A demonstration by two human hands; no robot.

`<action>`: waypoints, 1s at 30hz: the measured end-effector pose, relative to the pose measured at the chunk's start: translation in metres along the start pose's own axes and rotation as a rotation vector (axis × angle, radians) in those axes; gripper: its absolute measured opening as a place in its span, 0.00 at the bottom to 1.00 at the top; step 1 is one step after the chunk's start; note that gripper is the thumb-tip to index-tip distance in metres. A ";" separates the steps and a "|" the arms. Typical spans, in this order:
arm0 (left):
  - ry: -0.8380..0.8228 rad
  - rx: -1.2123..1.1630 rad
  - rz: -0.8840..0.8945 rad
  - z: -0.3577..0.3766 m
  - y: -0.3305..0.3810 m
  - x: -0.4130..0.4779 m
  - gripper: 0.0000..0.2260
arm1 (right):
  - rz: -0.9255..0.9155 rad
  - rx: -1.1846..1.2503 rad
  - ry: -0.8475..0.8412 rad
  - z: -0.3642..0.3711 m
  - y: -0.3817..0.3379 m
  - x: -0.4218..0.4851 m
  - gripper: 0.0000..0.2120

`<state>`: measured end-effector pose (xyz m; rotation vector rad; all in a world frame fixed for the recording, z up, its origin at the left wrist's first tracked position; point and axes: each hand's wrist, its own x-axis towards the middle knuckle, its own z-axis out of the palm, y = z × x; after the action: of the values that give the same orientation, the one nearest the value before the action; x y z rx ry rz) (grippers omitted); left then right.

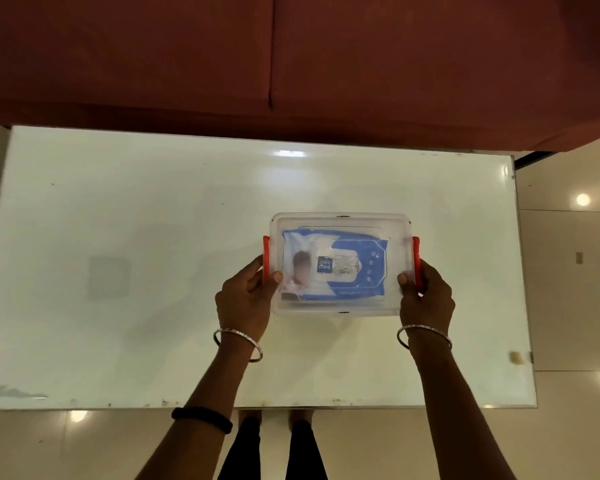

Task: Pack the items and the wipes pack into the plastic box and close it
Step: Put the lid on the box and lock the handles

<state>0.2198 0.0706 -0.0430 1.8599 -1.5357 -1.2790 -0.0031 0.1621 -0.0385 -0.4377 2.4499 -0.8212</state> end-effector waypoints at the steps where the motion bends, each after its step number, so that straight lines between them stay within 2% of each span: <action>1: 0.000 -0.042 -0.019 -0.007 -0.005 0.002 0.18 | -0.004 0.009 -0.006 0.004 -0.001 -0.005 0.17; 6: 0.084 -0.089 -0.033 -0.044 -0.027 0.008 0.18 | -0.053 0.046 -0.050 0.032 -0.011 -0.041 0.16; 13: 0.084 -0.074 -0.037 -0.085 -0.044 0.024 0.20 | -0.014 0.089 -0.067 0.067 -0.030 -0.073 0.20; 25: 0.062 0.143 0.074 -0.088 -0.054 0.032 0.20 | -0.019 0.002 -0.053 0.077 -0.030 -0.066 0.22; 30: 0.049 0.166 0.051 -0.089 -0.053 0.031 0.20 | -0.007 0.003 -0.032 0.081 -0.029 -0.070 0.22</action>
<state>0.3220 0.0380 -0.0516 1.9241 -1.6971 -1.1052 0.1030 0.1333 -0.0496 -0.4552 2.4182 -0.8150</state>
